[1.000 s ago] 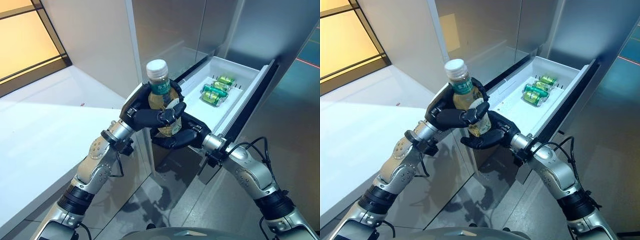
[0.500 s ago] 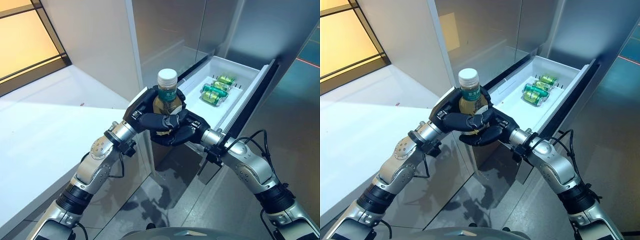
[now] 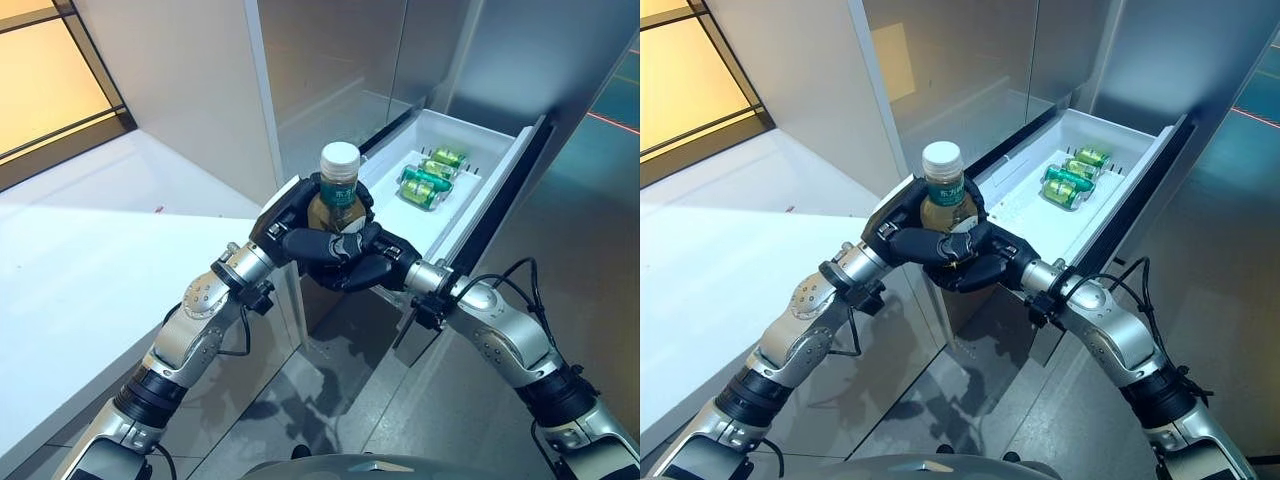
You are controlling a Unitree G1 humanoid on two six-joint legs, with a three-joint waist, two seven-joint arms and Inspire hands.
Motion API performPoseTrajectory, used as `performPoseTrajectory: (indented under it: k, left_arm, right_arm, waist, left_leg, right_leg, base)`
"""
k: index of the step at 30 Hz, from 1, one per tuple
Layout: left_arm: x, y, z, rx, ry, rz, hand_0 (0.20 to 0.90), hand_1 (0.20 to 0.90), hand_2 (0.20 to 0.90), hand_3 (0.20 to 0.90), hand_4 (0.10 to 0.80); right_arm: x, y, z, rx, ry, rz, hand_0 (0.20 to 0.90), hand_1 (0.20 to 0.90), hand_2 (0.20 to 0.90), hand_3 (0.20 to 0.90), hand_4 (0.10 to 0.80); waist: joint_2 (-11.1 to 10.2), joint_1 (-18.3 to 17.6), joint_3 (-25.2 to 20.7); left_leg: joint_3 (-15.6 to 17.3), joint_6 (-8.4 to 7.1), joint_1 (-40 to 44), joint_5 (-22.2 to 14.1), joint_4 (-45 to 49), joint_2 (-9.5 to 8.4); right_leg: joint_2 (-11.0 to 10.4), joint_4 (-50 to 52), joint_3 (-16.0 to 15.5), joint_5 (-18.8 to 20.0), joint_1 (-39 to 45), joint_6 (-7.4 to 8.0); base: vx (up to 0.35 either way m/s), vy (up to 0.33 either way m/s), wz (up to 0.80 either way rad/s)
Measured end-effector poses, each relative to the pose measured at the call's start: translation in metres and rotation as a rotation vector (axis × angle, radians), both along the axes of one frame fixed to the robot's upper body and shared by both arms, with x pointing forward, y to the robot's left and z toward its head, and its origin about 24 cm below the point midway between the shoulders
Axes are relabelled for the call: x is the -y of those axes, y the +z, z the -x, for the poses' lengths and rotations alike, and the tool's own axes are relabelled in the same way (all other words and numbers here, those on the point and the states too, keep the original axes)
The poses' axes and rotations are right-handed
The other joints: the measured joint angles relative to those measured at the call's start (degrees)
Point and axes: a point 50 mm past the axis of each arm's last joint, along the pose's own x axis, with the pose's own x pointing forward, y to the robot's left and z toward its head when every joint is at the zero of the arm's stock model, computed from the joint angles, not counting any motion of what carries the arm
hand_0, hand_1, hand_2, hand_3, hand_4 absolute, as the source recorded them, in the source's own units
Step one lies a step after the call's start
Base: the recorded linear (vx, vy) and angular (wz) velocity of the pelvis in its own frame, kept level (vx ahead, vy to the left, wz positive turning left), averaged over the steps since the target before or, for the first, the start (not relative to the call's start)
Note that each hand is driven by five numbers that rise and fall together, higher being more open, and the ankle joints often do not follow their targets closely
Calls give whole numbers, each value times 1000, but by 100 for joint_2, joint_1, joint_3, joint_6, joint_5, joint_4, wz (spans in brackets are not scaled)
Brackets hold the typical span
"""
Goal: Put drinks into fridge and close the fridge
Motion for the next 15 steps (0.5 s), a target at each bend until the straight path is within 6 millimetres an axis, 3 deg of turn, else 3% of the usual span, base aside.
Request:
performPoseTrajectory:
  k: [2, 3, 10, 15]
  left_arm:
    - [1, 0, 0, 2, 15, 3, 627, 627, 627, 582, 482]
    - [2, 2, 1, 28, 31, -21, 900, 900, 900, 900, 800]
    - [-4, 13, 2, 186, 180, -38, 900, 900, 900, 900, 800]
    - [-18, 49, 12, 391, 329, 102, 900, 900, 900, 900, 800]
  right_arm:
    - [0, 0, 0, 2, -9, -1, 300, 300, 300, 200, 100]
    - [0, 1, -1, 6, -23, 3, 300, 300, 300, 200, 100]
    - [3, 6, -6, 82, -118, 39, 300, 300, 300, 200, 100]
    - [19, 12, -14, 246, -275, 226, 300, 300, 300, 200, 100]
  waist:
    - [-3, 3, 2]
    - [-5, 9, 3]
    - [-47, 74, 29]
    - [-150, 140, 103]
  left_leg:
    - [-2, 0, -1, 0, 0, 3]
    - [-15, 0, -5, 0, 0, 4]
    - [-92, 0, -20, 0, 0, 13]
    - [-122, 0, -38, 1, 0, 9]
  right_leg:
    - [3, 0, -3, 4, -1, -5]
    - [4, 0, -17, 4, 2, -5]
    - [15, 0, -52, 4, 1, -5]
    - [15, 0, -78, 3, -3, -5]
  base:
    - [0, 0, 0]
    - [0, -4, 4]
    - [0, -1, 1]
    - [5, -1, 2]
